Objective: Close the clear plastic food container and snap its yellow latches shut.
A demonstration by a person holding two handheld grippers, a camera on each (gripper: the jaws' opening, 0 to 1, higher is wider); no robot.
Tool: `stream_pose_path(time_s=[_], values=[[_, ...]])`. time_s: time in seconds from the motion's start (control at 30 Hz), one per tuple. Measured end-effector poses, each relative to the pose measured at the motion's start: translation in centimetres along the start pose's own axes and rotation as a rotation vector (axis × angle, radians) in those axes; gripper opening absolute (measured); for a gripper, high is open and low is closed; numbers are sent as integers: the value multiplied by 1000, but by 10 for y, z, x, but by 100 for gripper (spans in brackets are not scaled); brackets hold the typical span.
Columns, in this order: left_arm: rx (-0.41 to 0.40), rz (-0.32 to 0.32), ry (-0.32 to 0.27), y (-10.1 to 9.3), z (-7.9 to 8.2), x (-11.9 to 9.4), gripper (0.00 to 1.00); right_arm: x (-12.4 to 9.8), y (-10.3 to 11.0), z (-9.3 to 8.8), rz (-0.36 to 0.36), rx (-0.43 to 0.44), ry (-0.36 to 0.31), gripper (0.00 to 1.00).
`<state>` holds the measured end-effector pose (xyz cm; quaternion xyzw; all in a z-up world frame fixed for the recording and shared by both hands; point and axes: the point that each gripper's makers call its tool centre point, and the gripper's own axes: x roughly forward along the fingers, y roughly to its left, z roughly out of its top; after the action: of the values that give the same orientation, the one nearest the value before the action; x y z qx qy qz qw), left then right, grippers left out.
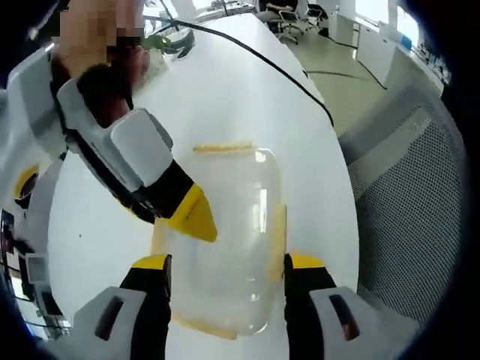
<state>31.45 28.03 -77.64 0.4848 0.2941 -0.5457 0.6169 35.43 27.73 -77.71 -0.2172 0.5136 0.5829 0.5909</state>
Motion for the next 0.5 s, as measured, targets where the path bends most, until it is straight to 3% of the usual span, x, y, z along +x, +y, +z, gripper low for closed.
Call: stream_pose_path(time_s=[0.5], values=[[-4,15,23,3,1,1,61,0,0,-2,40,6,58,41]])
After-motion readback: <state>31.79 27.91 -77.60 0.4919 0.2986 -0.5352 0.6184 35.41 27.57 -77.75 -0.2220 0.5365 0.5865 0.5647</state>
